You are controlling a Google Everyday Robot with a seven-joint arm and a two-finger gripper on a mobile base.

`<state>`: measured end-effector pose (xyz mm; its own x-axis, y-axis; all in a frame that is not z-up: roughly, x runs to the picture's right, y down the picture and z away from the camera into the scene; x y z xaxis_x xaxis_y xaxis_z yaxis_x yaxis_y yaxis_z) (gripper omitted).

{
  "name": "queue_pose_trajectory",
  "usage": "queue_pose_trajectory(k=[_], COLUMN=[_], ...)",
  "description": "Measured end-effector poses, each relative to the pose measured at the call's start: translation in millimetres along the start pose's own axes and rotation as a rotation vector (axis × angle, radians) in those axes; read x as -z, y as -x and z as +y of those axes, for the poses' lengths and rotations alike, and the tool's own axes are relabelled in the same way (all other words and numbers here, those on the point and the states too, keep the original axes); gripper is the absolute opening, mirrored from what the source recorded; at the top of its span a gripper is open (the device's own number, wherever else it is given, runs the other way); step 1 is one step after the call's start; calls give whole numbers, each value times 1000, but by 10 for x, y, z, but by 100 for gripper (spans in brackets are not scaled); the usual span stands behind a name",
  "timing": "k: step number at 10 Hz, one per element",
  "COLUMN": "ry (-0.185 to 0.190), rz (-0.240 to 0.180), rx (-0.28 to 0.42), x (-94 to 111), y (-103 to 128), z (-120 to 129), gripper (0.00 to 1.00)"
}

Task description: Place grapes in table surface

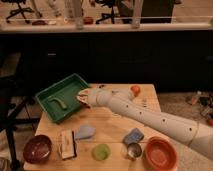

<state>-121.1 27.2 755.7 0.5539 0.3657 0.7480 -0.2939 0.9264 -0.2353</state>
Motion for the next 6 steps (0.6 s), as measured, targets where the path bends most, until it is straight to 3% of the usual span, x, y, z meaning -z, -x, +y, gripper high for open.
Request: queue_pose_trajectory(k=[6], ry=[-14], rz=[-25], rx=[-113], x=[199], y=[-390], z=[207], gripper=[0])
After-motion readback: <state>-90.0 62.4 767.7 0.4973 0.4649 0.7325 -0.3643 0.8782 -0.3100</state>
